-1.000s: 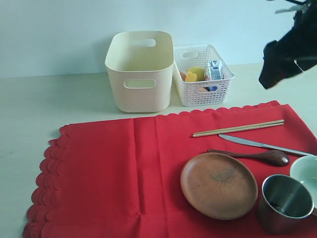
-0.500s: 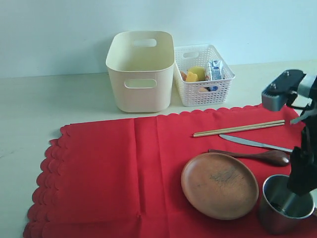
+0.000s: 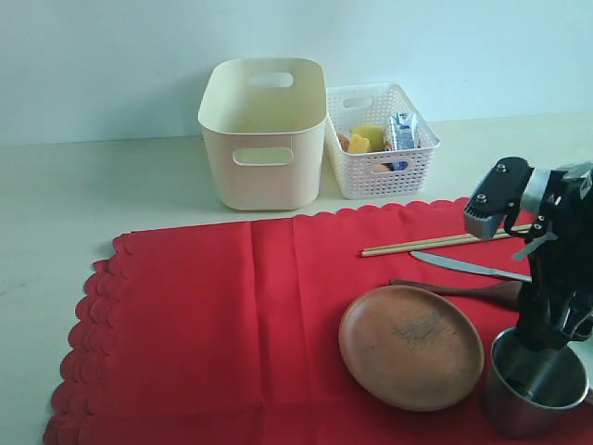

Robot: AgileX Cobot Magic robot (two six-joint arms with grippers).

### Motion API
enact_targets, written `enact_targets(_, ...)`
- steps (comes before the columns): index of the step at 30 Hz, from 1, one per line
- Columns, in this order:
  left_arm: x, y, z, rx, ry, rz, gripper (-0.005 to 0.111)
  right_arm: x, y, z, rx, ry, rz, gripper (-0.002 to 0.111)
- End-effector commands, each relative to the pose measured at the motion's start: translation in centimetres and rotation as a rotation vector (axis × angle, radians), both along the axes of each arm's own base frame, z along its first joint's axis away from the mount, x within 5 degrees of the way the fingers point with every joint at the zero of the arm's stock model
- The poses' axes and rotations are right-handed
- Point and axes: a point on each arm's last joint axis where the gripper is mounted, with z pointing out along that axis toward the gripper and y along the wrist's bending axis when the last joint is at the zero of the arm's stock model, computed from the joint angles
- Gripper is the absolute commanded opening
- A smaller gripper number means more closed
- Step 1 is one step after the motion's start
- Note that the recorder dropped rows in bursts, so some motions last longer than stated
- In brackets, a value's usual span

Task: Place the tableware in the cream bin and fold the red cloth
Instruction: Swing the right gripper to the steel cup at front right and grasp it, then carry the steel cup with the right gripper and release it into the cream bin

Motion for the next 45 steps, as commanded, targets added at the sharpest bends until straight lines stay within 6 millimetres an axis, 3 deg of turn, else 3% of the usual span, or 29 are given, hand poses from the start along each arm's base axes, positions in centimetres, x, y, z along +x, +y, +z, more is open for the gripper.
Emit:
enact_targets(1,0.0,0.0,0.1,0.007,-0.012,-0.006,0.012,0.6,0.0,-2.6,-0.027,0.078,0.047,0.061)
enact_targets(3,0.0,0.0,0.1,0.007,-0.012,-0.006,0.012,1.0,0.0,-3.7,-0.031,0.093,0.046,0.059)
enact_targets(5,0.0,0.0,0.1,0.007,-0.012,-0.006,0.012,1.3,0.1,-4.0,-0.026,0.084,0.042,0.037)
enact_targets(6,0.0,0.0,0.1,0.007,-0.012,-0.006,0.012,1.7,0.2,-3.6,-0.021,0.068,0.041,0.015)
enact_targets(7,0.0,0.0,0.1,0.007,-0.012,-0.006,0.012,1.9,0.4,-3.1,-0.002,0.059,0.029,0.0)
enact_targets(18,0.0,0.0,0.1,0.007,-0.012,-0.006,0.012,2.3,2.2,4.3,0.255,-0.152,-0.085,0.0)
enact_targets(25,0.0,0.0,0.1,0.007,-0.012,-0.006,0.012,3.9,3.5,9.2,0.478,-0.249,-0.299,0.0)
enact_targets(26,0.0,0.0,0.1,0.007,-0.012,-0.006,0.012,4.8,3.9,10.6,0.522,-0.293,-0.306,0.0)
enact_targets(29,0.0,0.0,0.1,0.007,-0.012,-0.006,0.012,6.4,4.4,12.3,0.577,-0.342,-0.312,0.0)
enact_targets(33,0.0,0.0,0.1,0.007,-0.012,-0.006,0.012,11.1,5.8,14.5,0.661,-0.384,-0.301,0.0)
enact_targets(37,0.0,0.0,0.1,0.007,-0.012,-0.006,0.012,17.7,7.4,13.5,0.689,-0.399,-0.29,0.0)
enact_targets(41,0.0,0.0,0.1,0.007,-0.012,-0.006,0.012,21.3,8.2,11.9,0.697,-0.419,-0.281,0.0)
enact_targets(42,0.0,0.0,0.1,0.007,-0.012,-0.006,0.012,22.9,8.6,10.6,0.697,-0.411,-0.275,0.0)
enact_targets(45,0.0,0.0,0.1,0.007,-0.012,-0.006,0.012,25.1,9.7,8.5,0.672,-0.399,-0.227,0.0)
